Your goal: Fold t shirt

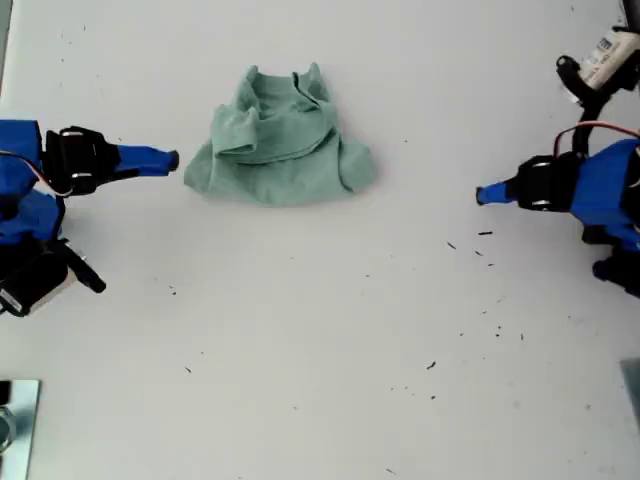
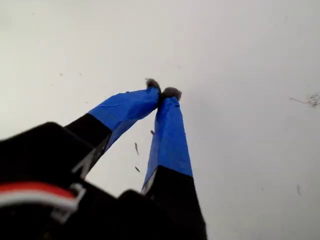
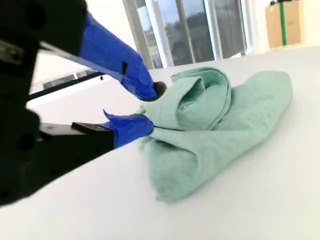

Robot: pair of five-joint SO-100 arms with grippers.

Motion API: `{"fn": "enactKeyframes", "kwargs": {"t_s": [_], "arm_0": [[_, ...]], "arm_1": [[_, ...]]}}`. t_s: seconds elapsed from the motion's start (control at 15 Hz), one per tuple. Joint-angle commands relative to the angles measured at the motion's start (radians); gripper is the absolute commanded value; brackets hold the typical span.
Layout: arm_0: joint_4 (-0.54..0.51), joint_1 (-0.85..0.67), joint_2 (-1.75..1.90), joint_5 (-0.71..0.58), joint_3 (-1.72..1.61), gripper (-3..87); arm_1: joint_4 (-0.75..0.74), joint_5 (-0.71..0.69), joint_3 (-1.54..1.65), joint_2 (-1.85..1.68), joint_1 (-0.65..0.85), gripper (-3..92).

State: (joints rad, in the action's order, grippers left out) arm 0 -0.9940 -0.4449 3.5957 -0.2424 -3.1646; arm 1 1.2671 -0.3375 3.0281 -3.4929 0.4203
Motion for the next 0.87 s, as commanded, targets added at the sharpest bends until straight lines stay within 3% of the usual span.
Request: {"fn": "enactKeyframes", "kwargs": {"t_s": [0.0, 0.13, 0.2, 0.33, 0.8], "arm_0": [[-0.008, 0.038, 0.006, 0.084, -0.086, 7.6], [-0.037, 0.075, 0.008, 0.104, -0.077, 9.2], [-0.037, 0.103, 0.008, 0.104, -0.077, 9.2], [-0.038, 0.132, 0.008, 0.109, -0.077, 9.3], [-0.038, 0.138, 0.008, 0.109, -0.077, 9.3]], "arm_1": [[0.063, 0.11, 0.081, -0.005, -0.002, 2.2], [0.066, 0.063, 0.08, -0.011, 0.0, 2.8], [0.066, -0.044, 0.08, -0.011, 0.014, 2.8], [0.066, -0.422, 0.08, -0.011, 0.028, 2.9], [0.067, -0.426, 0.08, -0.011, 0.025, 2.5]]}}
